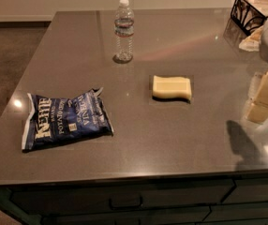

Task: Pick blue chip bag

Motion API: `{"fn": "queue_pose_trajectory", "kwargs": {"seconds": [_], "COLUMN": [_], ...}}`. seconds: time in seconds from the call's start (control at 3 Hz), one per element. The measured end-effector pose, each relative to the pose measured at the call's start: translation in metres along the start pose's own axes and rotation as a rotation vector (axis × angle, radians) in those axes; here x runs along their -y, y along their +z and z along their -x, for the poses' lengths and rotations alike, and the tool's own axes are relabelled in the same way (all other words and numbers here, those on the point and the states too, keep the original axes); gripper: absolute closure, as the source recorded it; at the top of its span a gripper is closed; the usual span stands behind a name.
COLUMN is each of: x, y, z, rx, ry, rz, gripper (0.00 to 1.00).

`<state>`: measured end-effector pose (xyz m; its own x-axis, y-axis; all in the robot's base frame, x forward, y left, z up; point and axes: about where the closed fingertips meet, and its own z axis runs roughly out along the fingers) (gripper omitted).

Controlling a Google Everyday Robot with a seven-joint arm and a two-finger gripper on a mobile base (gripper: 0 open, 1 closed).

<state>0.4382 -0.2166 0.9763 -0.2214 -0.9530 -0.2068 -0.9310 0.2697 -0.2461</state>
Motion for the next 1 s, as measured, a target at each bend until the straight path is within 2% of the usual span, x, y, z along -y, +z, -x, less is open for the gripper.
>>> {"fn": "queue_pose_trajectory", "kwargs": {"seconds": [0.33,0.67,1.0], "x": [0.0,-0.006,-0.014], "y": [-0.001,0.006,0.024], "z": [0.001,0.031,0.083], "rx": [0.002,0.061,0.143], "ry": [-0.002,-0.042,-0.131], "rz": [-0.002,0.028,0.054], "gripper": [0.0,0.0,0.0]}}
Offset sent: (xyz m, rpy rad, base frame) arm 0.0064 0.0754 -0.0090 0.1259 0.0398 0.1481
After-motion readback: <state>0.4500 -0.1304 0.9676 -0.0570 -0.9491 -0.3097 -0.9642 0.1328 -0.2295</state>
